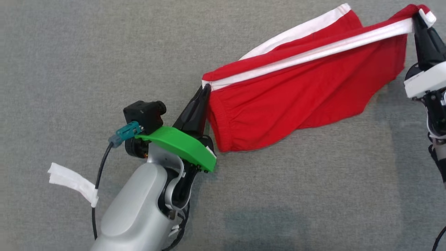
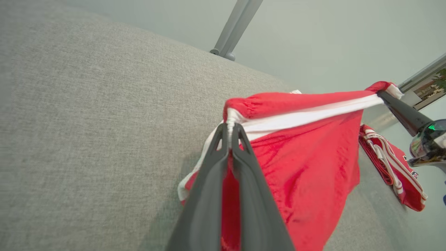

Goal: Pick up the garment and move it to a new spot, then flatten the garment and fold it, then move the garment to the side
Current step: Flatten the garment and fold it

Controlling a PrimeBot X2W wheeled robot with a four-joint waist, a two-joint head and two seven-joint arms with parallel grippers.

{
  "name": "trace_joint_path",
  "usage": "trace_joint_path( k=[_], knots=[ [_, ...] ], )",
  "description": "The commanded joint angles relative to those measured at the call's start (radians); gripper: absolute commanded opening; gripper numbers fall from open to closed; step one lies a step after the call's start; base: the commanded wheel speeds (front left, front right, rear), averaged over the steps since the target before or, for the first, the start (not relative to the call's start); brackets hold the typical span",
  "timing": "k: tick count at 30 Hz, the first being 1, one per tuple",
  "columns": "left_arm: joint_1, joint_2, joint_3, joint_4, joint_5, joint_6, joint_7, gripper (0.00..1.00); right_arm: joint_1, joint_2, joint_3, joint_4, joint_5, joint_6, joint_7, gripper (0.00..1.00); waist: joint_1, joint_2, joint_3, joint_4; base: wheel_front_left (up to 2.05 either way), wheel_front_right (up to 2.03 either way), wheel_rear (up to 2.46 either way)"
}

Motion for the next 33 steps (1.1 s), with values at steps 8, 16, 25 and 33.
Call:
trace_joint_path(
  k=[8,16,25,33],
  knots=[
    [-0.132,-0.032,-0.036,0.152,-0.022,0.004,-0.017,0.00,-0.180,-0.031,0.045,0.196,-0.057,-0.002,0.044,0.00,0.0000,-0.0001,0.127,0.148,0.00,0.00,0.00],
    [-0.146,-0.039,-0.070,0.206,-0.051,0.017,-0.049,1.00,-0.211,-0.070,0.151,0.220,-0.091,-0.002,0.062,1.00,0.0000,-0.0001,0.106,0.147,0.00,0.00,0.00],
    [0.000,0.058,-0.081,0.040,0.099,0.119,-0.180,1.00,-0.112,-0.249,0.322,0.011,-0.055,-0.002,0.264,1.00,0.0000,-0.0001,0.015,0.103,0.00,0.00,0.00],
    [0.172,0.052,-0.057,-0.135,0.245,0.183,-0.200,1.00,-0.076,-0.283,0.245,-0.014,-0.098,-0.002,0.375,1.00,0.0000,-0.0001,0.054,0.151,0.00,0.00,0.00]
  ],
)
